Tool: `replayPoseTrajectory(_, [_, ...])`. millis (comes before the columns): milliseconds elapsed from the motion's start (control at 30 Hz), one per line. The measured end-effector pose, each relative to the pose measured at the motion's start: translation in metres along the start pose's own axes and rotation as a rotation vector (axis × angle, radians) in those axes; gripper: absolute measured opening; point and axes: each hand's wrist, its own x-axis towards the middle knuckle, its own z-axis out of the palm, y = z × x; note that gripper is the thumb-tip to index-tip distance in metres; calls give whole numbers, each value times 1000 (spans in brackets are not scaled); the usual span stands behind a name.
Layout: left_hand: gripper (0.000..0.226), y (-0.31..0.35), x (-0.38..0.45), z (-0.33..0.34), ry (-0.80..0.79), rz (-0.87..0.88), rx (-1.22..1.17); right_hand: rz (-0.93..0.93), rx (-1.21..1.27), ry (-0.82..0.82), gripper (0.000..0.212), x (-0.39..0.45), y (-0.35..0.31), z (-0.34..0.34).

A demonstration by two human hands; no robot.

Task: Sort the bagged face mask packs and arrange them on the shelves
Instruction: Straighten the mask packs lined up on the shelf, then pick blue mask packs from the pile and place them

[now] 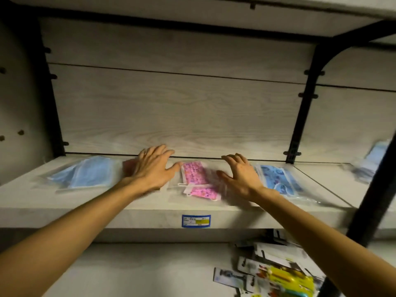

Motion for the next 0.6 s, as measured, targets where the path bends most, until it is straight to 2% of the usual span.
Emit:
replayPoseTrajectory(133, [69,56,-24,-2,-64,73,44,-54,-58,40,64,-44,22,-32])
replayPoseTrajectory(333, [59,174,-74,2,86,203,-1,-169,-116,61,68,-149,82,-98])
replayPoseTrajectory(433, [54,247,-104,7,100,328,1,-143,-104,93,68,-207,124,-134])
replayPoseTrajectory(600, [45,367,-136,11,115,552,-56,1,-121,144,65,-287,199,-190])
